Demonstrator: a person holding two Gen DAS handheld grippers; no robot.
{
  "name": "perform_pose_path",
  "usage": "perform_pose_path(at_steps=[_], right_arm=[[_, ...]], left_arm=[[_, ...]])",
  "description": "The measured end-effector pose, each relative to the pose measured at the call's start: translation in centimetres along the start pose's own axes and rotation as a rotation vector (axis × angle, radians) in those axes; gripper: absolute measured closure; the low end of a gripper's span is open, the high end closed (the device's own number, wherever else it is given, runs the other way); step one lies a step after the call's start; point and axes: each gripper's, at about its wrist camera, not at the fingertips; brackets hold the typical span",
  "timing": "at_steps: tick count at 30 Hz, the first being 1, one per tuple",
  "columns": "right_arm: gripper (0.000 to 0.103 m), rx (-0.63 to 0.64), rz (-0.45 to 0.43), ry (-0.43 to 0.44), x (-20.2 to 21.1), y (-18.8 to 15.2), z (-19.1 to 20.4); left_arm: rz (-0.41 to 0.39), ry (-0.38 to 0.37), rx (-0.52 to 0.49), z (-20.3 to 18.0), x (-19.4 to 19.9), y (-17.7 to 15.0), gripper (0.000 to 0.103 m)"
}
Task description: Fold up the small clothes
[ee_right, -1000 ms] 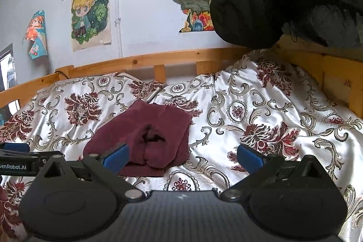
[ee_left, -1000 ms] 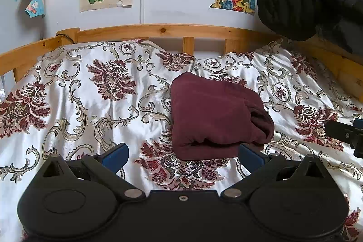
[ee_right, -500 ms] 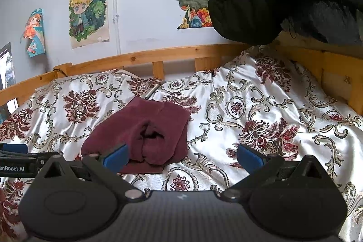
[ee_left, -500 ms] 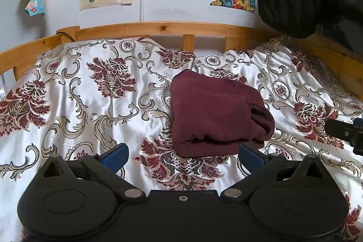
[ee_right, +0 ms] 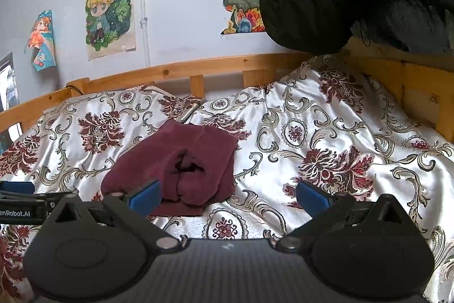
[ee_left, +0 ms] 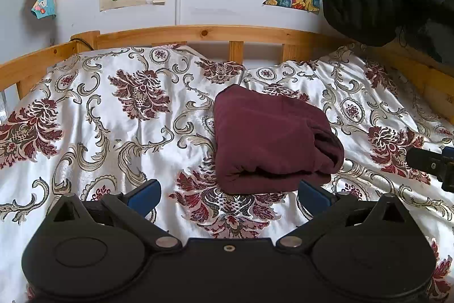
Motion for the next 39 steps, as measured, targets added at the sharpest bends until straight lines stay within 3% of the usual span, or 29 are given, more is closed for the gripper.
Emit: perform_pose_path(at_steps=[14, 19, 22, 39], right_arm=[[0.0, 0.0, 0.0, 0.001, 0.0, 0.0, -0.1], [0.0, 0.0, 0.001, 0.0, 0.0, 0.0, -0.2], [0.0, 0.0, -0.002, -0.005, 0.0, 0.0, -0.3], [0.0, 0.008, 0.001, -0.025, 0.0, -0.1, -0.1]], left_arm=[[0.011, -0.002, -0.007, 0.1, -0.2, -0.3, 0.001], [0.084, -0.013, -0.054, -0.4, -0.4, 0.4, 0.001], [0.062, 0.013, -0.09, -0.7, 0.0, 0.4, 0.001], [0.066, 0.018, -0.052, -0.2, -0.1, 0.7, 0.001]])
Point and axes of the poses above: each gripper's, at about its wrist camera, not at the fingertips, and x roughly against the way its jaws point, z to its left, y to its top, and after that the axes turned 2 degrees about x, right-handed
